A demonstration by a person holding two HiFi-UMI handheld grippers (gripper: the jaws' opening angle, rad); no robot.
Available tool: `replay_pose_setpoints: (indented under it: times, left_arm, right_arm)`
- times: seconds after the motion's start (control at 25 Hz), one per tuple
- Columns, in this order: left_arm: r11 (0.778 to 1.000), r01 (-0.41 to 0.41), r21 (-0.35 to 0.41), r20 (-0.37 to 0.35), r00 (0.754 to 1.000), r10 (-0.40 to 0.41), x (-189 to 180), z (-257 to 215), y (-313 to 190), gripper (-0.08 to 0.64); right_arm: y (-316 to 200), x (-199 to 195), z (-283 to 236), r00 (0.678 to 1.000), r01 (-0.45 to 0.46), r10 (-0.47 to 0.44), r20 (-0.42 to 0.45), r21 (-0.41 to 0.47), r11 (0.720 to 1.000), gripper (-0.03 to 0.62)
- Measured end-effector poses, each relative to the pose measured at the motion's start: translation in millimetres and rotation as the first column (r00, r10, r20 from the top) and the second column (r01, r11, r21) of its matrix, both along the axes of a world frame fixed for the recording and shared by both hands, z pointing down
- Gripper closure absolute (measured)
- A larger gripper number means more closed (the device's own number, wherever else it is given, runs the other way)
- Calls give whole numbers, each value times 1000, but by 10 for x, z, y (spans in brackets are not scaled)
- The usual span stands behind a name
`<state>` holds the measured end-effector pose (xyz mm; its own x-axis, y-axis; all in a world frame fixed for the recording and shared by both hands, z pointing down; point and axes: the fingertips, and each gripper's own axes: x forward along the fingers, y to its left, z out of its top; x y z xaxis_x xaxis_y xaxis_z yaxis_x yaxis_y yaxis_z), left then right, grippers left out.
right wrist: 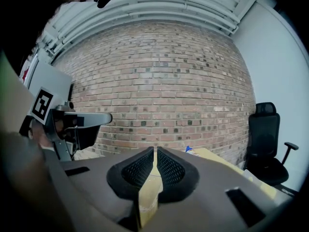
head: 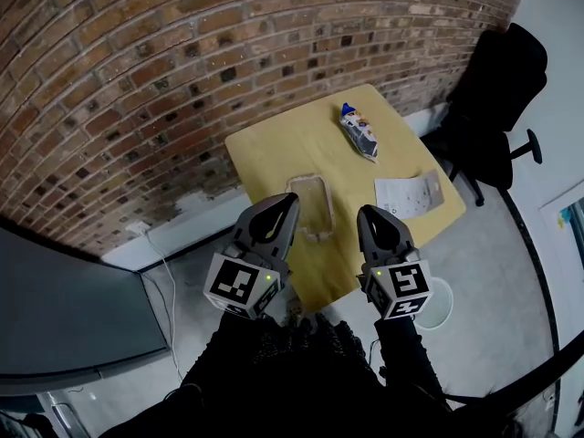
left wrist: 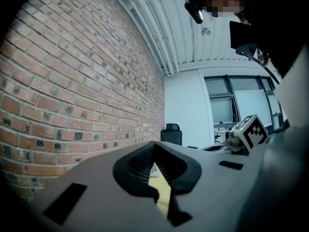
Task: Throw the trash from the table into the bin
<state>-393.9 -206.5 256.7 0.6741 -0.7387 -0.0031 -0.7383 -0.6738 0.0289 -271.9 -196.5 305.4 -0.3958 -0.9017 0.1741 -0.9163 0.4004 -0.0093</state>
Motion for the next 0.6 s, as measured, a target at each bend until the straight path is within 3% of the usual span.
replay_pose_setpoints:
  times: [0.16, 0.32, 0.6]
  left_arm:
    - [1000, 0, -24, -4, 1000, 0, -88, 75, -157, 554]
    - [999, 2, -42, 6, 1000, -2, -168, 133, -291, 554]
    - [999, -9, -50, -9, 1000, 8, -232, 151, -408, 553]
  right_arm:
    - [-207, -116, 239, 1000, 7, -9, -27, -69, 998, 571]
    - [-426, -196, 526, 999, -4, -3, -45, -152, 988, 432]
    - [-716, -280, 1226, 997, -63, 43, -69, -318, 946, 416]
